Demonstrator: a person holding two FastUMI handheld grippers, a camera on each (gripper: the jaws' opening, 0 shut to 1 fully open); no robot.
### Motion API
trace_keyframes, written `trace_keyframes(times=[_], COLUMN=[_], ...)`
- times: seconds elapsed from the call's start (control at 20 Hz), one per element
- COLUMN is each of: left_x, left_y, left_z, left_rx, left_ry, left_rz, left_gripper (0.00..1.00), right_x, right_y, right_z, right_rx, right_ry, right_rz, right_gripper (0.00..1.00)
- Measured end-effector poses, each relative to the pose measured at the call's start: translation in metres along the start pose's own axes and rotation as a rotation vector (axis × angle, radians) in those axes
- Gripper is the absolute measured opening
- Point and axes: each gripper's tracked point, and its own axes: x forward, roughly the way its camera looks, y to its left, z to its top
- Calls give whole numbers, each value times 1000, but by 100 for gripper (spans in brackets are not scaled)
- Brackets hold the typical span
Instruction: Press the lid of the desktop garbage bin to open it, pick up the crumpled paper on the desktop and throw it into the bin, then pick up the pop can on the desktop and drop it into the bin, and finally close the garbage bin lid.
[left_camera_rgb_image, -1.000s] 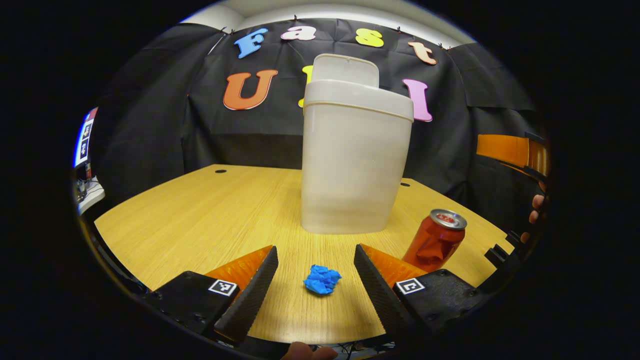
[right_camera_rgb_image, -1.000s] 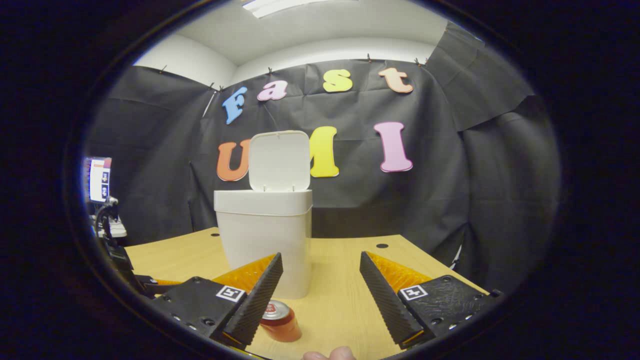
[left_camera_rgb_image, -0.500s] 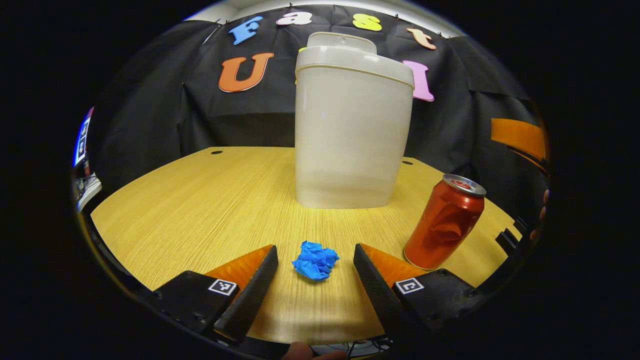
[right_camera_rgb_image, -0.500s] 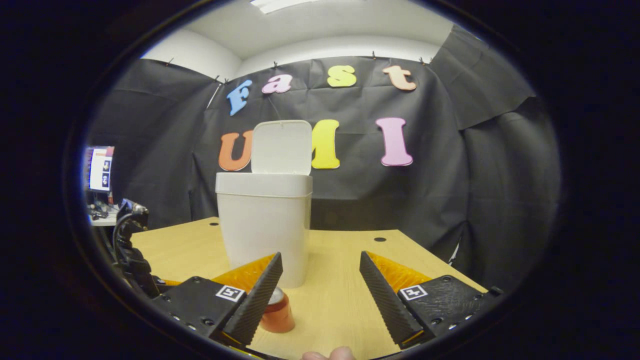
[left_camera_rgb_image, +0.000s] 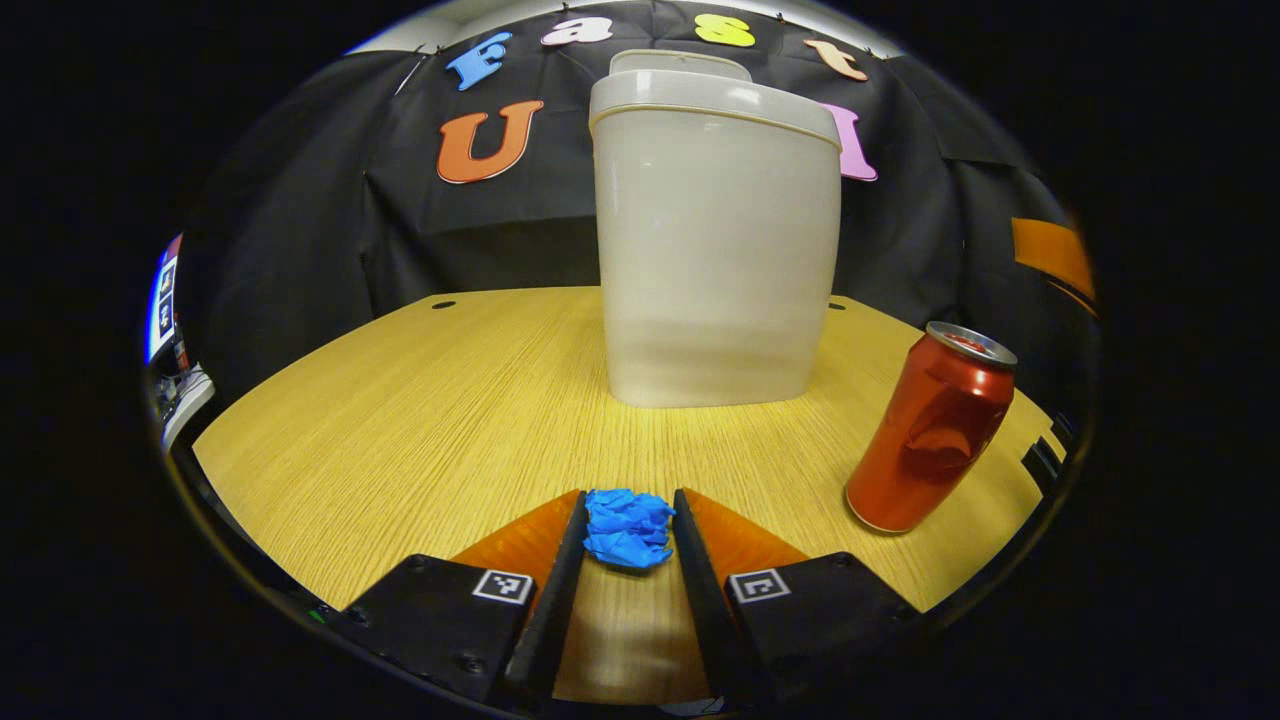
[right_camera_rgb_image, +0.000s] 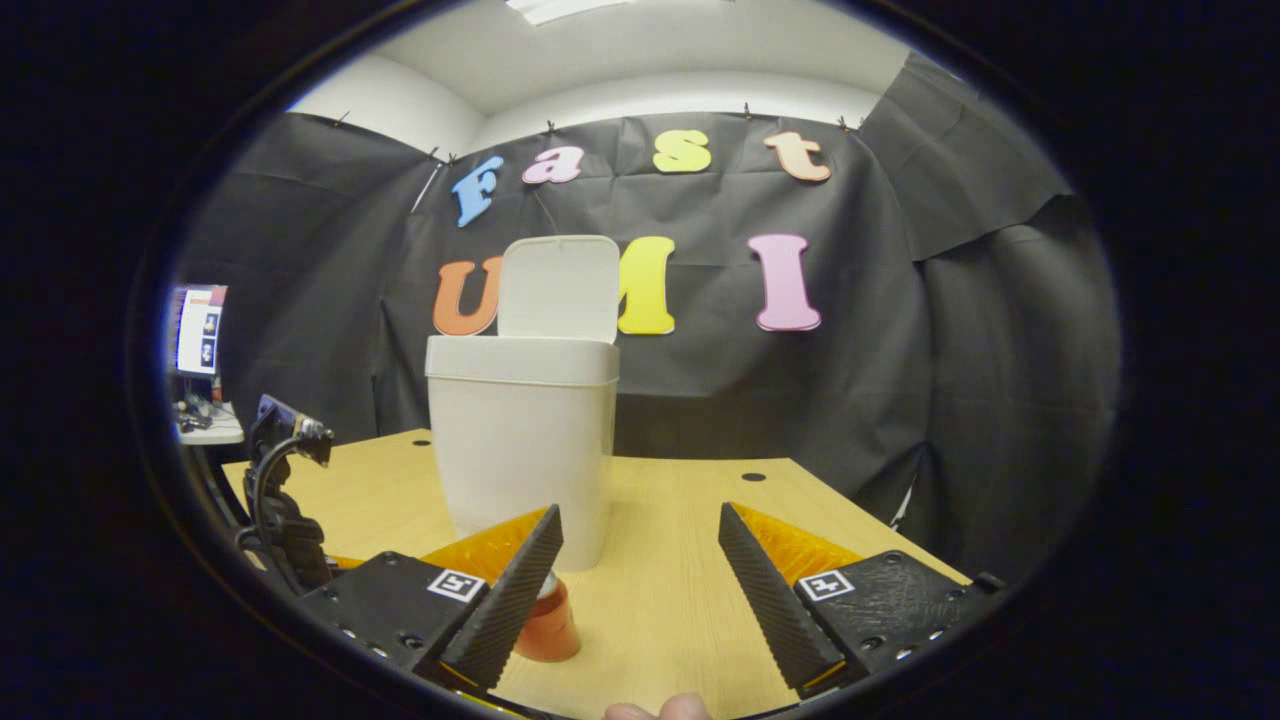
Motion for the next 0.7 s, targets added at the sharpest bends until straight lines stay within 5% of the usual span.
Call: trace_keyframes(times=[0.3,0.7], left_x=[-3,-20], left_y=[1,6], left_z=[6,55], left_rx=[10,7], left_ry=[-16,-142], left_rz=[-27,-26], left_gripper=[40,37], right_x=[-2,-8], right_y=[13,47], right_z=[-1,-14], right_rx=[-11,5], right_ry=[4,33], right_rz=[25,83], right_gripper=[98,98])
